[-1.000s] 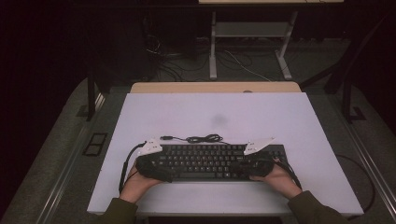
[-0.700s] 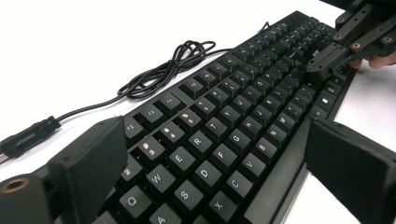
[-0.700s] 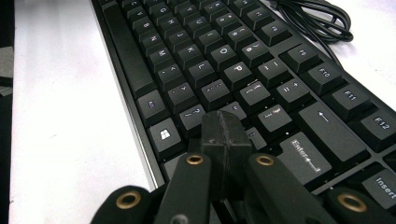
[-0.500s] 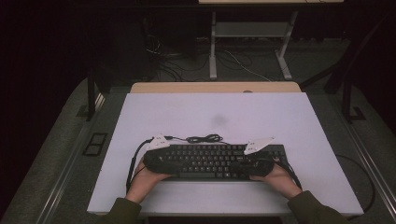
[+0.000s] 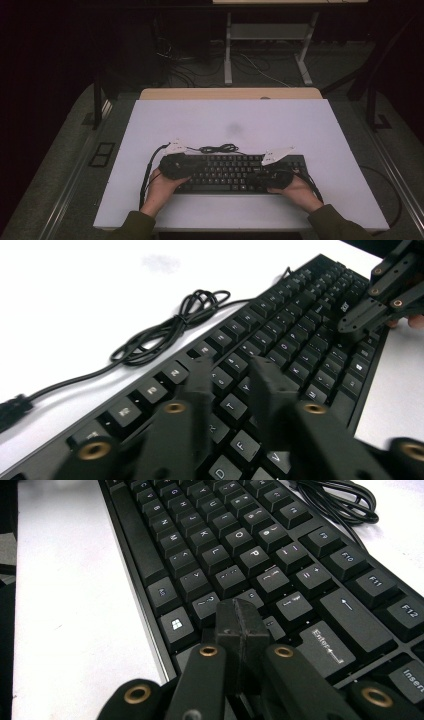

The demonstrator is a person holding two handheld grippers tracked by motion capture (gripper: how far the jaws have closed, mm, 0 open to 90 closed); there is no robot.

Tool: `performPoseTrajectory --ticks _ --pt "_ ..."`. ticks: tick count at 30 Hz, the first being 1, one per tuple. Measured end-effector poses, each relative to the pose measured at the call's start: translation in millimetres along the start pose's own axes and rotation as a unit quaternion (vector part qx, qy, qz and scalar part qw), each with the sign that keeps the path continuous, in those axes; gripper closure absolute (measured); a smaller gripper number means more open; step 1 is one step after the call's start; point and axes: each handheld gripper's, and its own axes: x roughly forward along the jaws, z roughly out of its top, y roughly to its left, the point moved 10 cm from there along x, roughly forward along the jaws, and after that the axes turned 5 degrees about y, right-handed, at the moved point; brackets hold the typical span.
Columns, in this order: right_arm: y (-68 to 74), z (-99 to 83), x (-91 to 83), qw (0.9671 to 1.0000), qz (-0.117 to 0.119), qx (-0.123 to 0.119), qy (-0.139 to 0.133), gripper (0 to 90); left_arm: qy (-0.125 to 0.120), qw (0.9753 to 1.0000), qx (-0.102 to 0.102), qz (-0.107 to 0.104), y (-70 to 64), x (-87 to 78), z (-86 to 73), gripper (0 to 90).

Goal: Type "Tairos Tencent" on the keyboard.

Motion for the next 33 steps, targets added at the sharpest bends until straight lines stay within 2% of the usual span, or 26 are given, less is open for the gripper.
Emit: performPoseTrajectory --ticks 1,3,9,15,19,21,26,28,33 --pt "0.0 0.0 0.0 1.0 0.0 0.0 0.0 89.5 0.002 1.0 -0.001 -0.003 -0.1 1.0 0.3 83.0" --pt "0.0 0.0 0.0 1.0 0.0 0.0 0.0 89.5 0.007 0.9999 -0.001 -0.008 -0.7 3.1 0.7 88.4" --pt "0.1 0.0 0.0 1.0 0.0 0.002 0.0 89.5 0.032 0.9994 0.006 -0.011 -3.6 12.8 -1.5 88.7" --pt "0.0 0.0 0.0 1.0 0.0 0.002 0.0 89.5 0.049 0.9986 0.02 -0.002 -5.7 17.7 -4.2 88.7" --pt "0.0 0.0 0.0 1.0 0.001 0.003 0.0 89.5 0.056 0.9983 0.019 0.0 -5.7 19.7 -6.1 88.7" --pt "0.1 0.0 0.0 1.0 0.001 0.003 0.0 89.5 0.06 0.9979 0.025 0.003 -4.8 20.3 -7.1 88.7" --pt "0.1 -0.1 0.0 1.0 0.001 0.003 0.0 89.5 0.059 0.998 0.023 0.001 -5.5 21.6 -7.2 88.7" --pt "0.1 -0.1 0.0 1.0 0.001 0.003 0.0 89.5 0.067 0.9974 0.027 0.001 -5.8 22.8 -9.7 88.8" --pt "0.0 -0.1 0.1 1.0 0.0 0.002 0.0 89.5 0.065 0.9974 0.03 0.004 -6.8 23.1 -9.3 88.8"
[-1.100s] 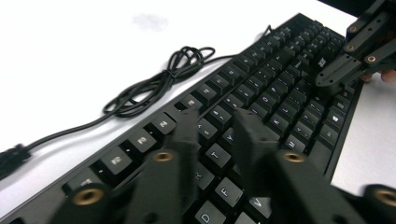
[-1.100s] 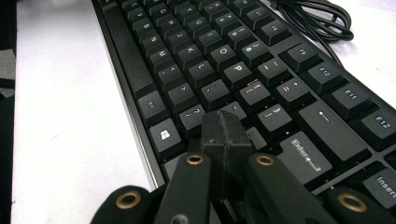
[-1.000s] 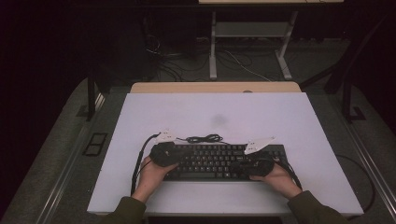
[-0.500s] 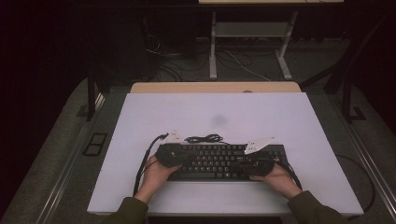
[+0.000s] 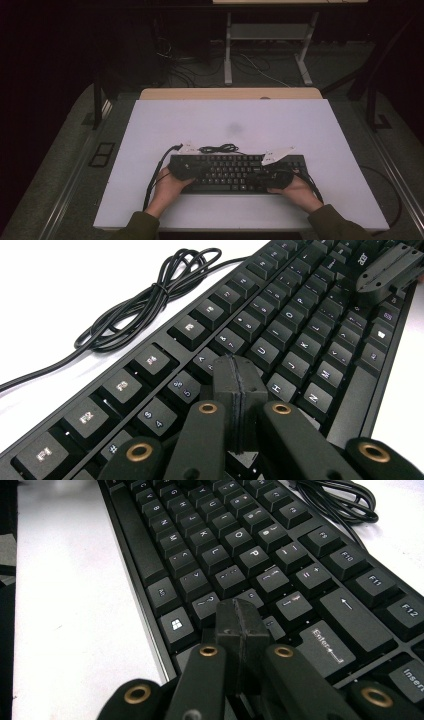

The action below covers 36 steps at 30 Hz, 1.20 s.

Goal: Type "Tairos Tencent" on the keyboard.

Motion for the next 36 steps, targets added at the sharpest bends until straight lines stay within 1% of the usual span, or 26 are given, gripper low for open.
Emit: performPoseTrajectory --ticks 3,4,7,9,11,15,19,20,21,24,26,29,30,33,36 --pt "0.0 0.0 0.0 1.0 -0.001 0.0 0.0 89.5 -0.002 1.0 -0.002 -0.003 0.5 -2.0 0.2 88.7" --pt "0.2 0.0 -0.1 1.0 -0.001 0.0 0.0 89.5 -0.009 0.9999 -0.003 -0.006 0.1 -3.4 1.8 88.7" --pt "0.2 0.0 -0.1 1.0 -0.001 0.0 0.0 89.5 -0.017 0.9998 -0.004 -0.006 0.2 -7.8 3.1 88.4" --pt "0.2 0.0 -0.1 1.0 -0.001 0.0 0.0 89.6 -0.025 0.9996 -0.006 -0.011 -0.3 -10.6 3.8 84.4" --pt "0.2 0.0 -0.1 1.0 -0.001 0.0 0.0 89.5 -0.027 0.9996 -0.004 -0.01 0.5 -13.7 3.2 82.7" --pt "0.1 0.0 -0.1 1.0 -0.001 -0.001 0.0 89.5 -0.037 0.9993 -0.005 -0.005 2.1 -19.8 2.6 73.6" --pt "-0.1 0.1 -0.1 1.0 -0.002 -0.002 0.0 89.5 -0.044 0.999 -0.005 0.004 5.1 -24.7 0.2 60.5" --pt "0.1 0.1 -0.1 1.0 -0.002 -0.001 0.0 89.5 -0.046 0.9989 -0.006 0.006 6.0 -25.7 -0.6 54.5" --pt "0.1 0.1 -0.1 1.0 -0.002 -0.001 0.0 89.5 -0.045 0.9989 -0.005 0.008 6.9 -26.7 -1.7 54.5" --pt "0.0 0.2 -0.1 1.0 -0.002 -0.002 0.0 89.5 -0.051 0.9986 -0.003 0.014 8.8 -29.3 -3.6 44.6" --pt "0.0 0.2 -0.1 1.0 -0.002 -0.002 0.0 89.6 -0.054 0.9984 -0.006 0.014 8.9 -30.8 -5.3 38.4" --pt "0.0 0.2 -0.1 1.0 -0.002 -0.002 0.0 89.5 -0.058 0.998 -0.01 0.024 10.8 -32.9 -8.6 25.0" --pt "0.0 0.2 -0.1 1.0 -0.002 -0.002 0.0 89.5 -0.054 0.9981 -0.009 0.027 11.5 -33.4 -10.4 21.4" --pt "0.0 0.3 -0.1 1.0 -0.002 -0.003 0.0 89.5 -0.052 0.9982 -0.011 0.026 11.8 -34.6 -13.7 16.6" --pt "0.2 0.5 -0.4 1.0 0.0 -0.003 0.002 89.5 -0.059 0.9979 -0.015 0.023 12.5 -36.8 -13.8 16.5"
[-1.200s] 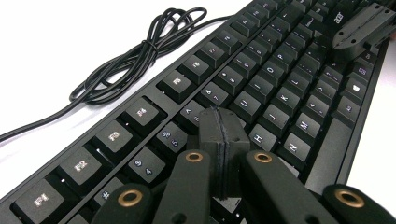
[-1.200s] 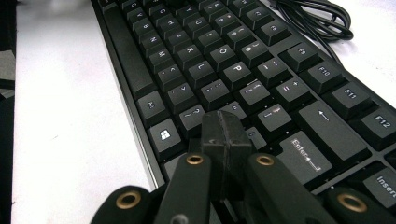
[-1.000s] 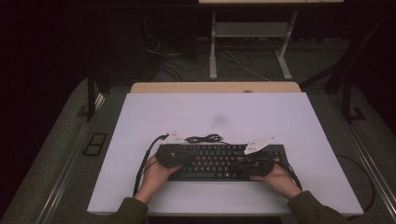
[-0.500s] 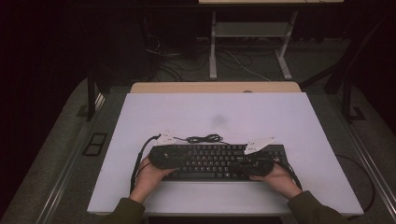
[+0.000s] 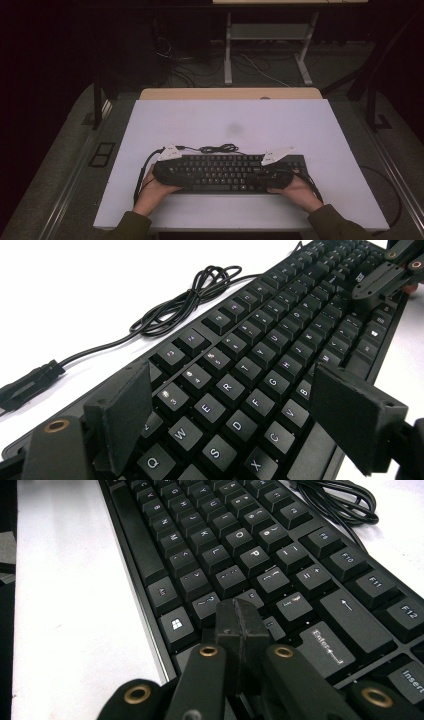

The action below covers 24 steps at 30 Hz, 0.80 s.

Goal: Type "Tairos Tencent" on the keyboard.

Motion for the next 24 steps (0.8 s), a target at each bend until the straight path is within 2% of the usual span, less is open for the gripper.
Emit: performPoseTrajectory --ticks 5,9,13,15,16,24 --pt "-1.8 4.4 -5.2 0.9999 0.002 0.002 -0.016 89.2 -0.005 1.0 -0.003 -0.006 -0.3 -2.7 -0.5 16.5" --pt "-0.8 10.3 -9.4 0.9992 0.013 0.011 -0.035 84.5 -0.006 0.9999 0.0 -0.009 -2.6 -3.7 -1.2 16.5" --pt "1.6 16.5 -11.1 0.9987 0.019 0.013 -0.046 74.2 -0.01 0.9999 0.0 -0.012 -4.3 -3.8 -2.6 16.6" --pt "2.1 20.0 -12.0 0.9981 0.025 0.017 -0.053 64.4 -0.009 0.9999 0.0 -0.011 -5.3 -3.4 -3.6 16.6" --pt "2.1 20.0 -12.0 0.9981 0.025 0.017 -0.053 64.4 -0.009 0.9999 0.002 -0.013 -5.9 -3.4 -3.6 16.6" --pt "2.4 26.8 -9.9 0.9973 0.029 0.023 -0.063 42.2 -0.015 0.9998 -0.001 -0.014 -8.2 -4.7 -3.4 16.6"
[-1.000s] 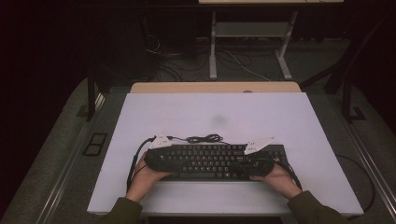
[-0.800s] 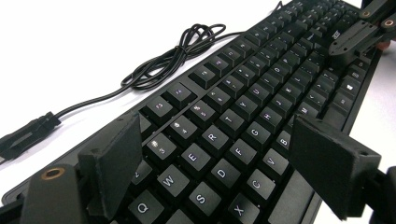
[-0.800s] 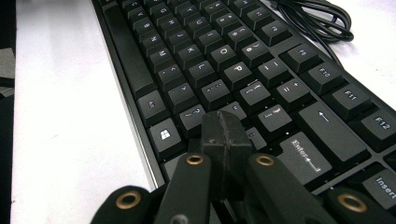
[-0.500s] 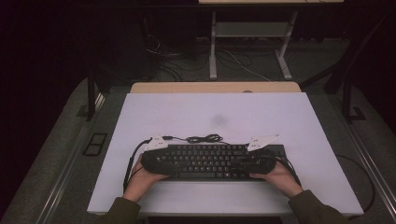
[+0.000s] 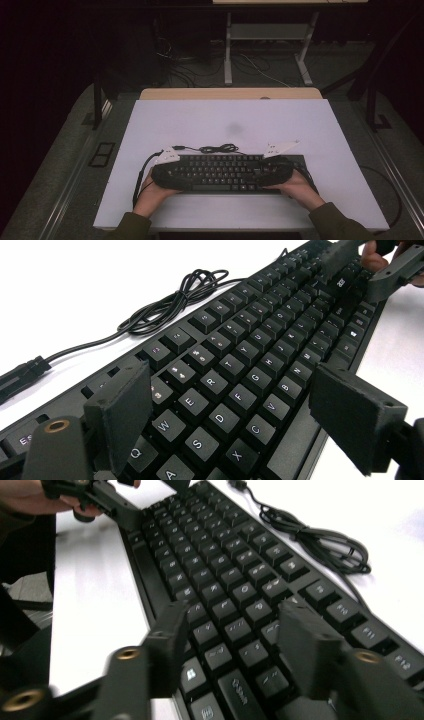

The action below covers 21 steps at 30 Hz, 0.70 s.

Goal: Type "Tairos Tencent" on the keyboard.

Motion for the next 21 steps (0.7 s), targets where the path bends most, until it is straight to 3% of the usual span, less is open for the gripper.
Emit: performPoseTrajectory --ticks 4,14,21 --pt "-0.6 7.4 1.1 0.9999 -0.001 0.002 -0.014 36.8 -0.003 1.0 -0.001 0.002 -0.6 -2.3 -1.0 16.6" --pt "-2.1 17.3 9.4 0.9998 -0.003 0.004 -0.019 31.8 -0.009 0.9999 -0.005 0.001 -0.1 -7.9 -3.2 18.3" --pt "-4.0 26.0 14.5 0.9995 0.001 0.01 -0.03 30.1 -0.009 0.9999 0.002 0.005 2.2 -9.9 -4.0 24.2"
